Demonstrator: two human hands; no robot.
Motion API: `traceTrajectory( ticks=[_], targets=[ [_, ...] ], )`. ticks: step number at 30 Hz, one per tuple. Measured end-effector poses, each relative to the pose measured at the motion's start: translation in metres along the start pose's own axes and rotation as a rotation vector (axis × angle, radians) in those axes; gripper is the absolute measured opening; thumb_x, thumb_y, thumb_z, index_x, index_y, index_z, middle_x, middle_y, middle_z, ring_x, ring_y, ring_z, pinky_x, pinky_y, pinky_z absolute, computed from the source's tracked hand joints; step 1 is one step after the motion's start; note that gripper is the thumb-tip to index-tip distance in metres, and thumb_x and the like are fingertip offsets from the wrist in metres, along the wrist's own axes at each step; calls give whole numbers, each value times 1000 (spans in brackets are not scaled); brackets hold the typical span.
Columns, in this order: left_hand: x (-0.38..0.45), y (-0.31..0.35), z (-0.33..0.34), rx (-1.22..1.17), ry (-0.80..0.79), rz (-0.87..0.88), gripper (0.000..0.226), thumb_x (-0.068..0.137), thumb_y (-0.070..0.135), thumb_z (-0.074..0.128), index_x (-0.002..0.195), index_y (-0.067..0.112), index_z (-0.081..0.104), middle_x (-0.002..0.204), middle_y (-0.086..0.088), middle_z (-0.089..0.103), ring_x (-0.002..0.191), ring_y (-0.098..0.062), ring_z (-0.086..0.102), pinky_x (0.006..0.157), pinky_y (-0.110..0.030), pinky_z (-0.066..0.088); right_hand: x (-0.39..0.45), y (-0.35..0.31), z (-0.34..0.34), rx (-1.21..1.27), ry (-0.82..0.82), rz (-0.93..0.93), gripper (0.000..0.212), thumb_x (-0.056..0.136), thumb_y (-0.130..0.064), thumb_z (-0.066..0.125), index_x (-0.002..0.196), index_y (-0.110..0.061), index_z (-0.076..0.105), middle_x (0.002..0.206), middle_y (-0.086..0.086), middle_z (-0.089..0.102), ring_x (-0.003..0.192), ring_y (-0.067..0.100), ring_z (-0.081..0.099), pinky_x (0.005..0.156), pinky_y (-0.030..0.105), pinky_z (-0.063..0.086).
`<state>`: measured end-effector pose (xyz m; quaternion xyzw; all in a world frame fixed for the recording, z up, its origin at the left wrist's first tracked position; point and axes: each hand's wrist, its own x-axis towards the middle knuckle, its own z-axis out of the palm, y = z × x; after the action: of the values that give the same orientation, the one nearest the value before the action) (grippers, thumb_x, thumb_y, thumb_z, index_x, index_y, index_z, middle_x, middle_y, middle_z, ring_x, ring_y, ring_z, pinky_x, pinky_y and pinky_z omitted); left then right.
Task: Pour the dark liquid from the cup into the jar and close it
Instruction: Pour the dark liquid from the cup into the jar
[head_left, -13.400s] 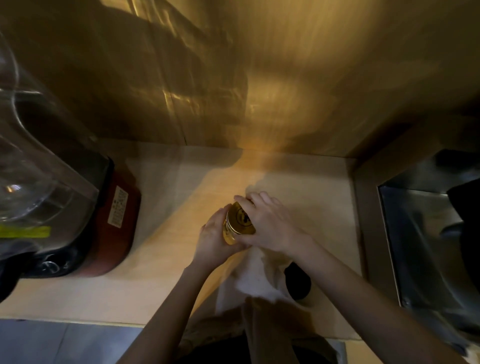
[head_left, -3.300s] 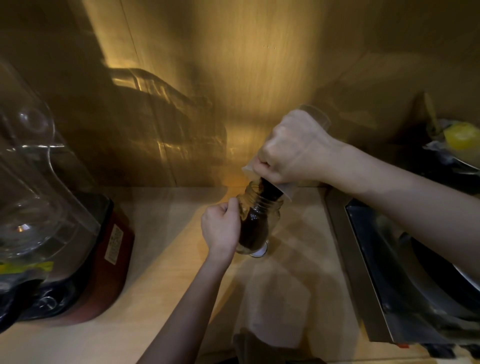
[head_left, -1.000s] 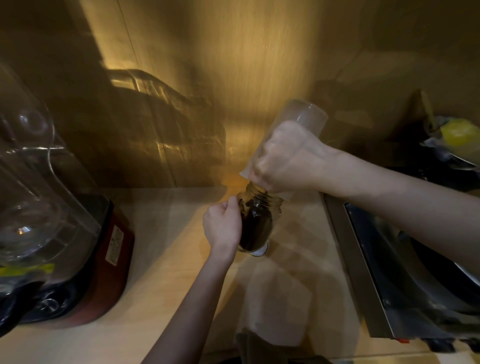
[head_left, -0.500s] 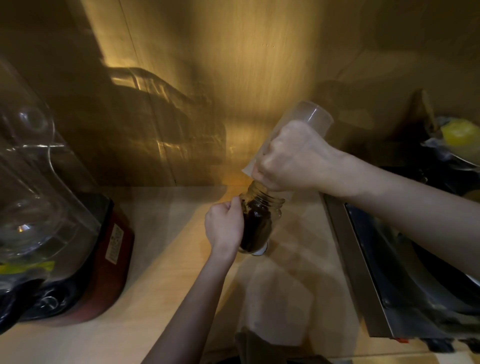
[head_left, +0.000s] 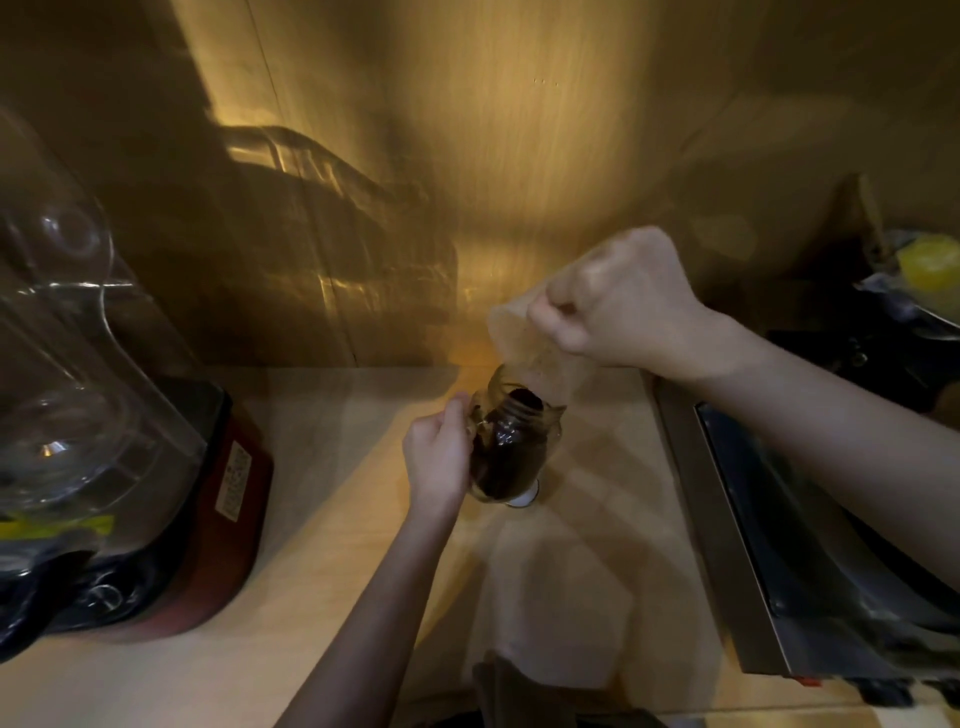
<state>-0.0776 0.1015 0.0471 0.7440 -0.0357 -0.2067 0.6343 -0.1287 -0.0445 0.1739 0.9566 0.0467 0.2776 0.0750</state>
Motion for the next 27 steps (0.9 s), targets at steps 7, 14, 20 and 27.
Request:
traceTrajectory(
  ticks=[7, 14, 20, 27],
  targets=[
    [11, -39, -43, -221, 31, -143, 28, 89, 26, 48, 68, 11, 59, 67, -10, 56, 62, -17, 52, 62, -31, 39, -62, 21, 40, 565, 109, 698, 51, 80, -23, 52, 43, 11, 46, 40, 26, 42, 37, 31, 43, 42, 39, 37],
    [8, -70, -37, -165, 55, -167, 33, 89, 25, 48, 68, 4, 62, 60, -12, 54, 59, -16, 49, 59, -29, 38, -110, 6, 89, 1059, 118, 1172, 38, 84, -16, 56, 55, 9, 51, 61, 13, 42, 58, 19, 36, 56, 32, 30],
    [18, -96, -32, -124, 60, -268, 27, 86, 32, 52, 81, 6, 59, 78, -18, 52, 74, -25, 47, 66, -34, 37, -119, 8, 131, 1129, 119, 1389, 42, 90, -7, 53, 52, -13, 35, 48, -1, 28, 48, 11, 28, 48, 21, 25],
    [39, -117, -33, -47, 71, -366, 43, 87, 28, 52, 49, 11, 42, 47, -4, 36, 50, -18, 33, 55, -32, 29, -111, 7, 187, 1110, 62, 1561, 57, 92, -30, 56, 39, -17, 37, 34, -9, 39, 39, 3, 37, 46, 14, 33]
  ],
)
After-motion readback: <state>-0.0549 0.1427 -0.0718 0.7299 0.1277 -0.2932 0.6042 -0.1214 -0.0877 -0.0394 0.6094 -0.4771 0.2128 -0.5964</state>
